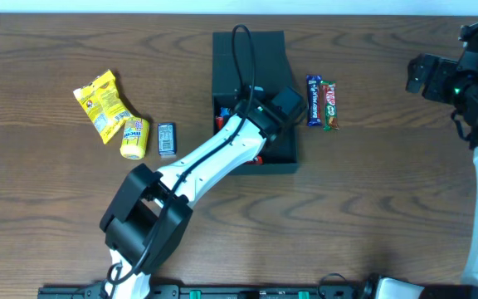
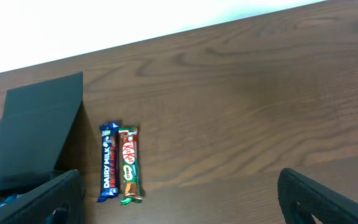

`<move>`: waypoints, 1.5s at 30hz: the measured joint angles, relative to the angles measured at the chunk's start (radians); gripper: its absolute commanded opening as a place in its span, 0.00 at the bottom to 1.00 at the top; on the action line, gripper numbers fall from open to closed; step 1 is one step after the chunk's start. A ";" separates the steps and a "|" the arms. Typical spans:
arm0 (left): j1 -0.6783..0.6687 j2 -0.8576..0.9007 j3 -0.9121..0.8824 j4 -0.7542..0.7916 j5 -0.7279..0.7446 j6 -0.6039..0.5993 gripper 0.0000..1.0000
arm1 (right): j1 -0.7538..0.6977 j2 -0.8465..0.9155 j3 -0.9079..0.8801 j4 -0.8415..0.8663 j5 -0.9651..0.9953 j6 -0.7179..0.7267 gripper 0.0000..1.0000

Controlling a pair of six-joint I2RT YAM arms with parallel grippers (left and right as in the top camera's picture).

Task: Pack container
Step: 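Carry the red snack bag into the green box, then lower the red bag beside the Oreo pack and release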

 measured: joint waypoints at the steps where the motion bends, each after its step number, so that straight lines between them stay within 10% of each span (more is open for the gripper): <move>1: 0.000 -0.004 0.000 0.010 0.000 0.002 0.09 | 0.000 0.000 0.000 0.000 0.000 0.000 1.00; 45: 0.127 0.116 0.000 0.043 0.222 0.024 0.06 | 0.000 0.000 0.000 0.000 -0.002 0.000 0.99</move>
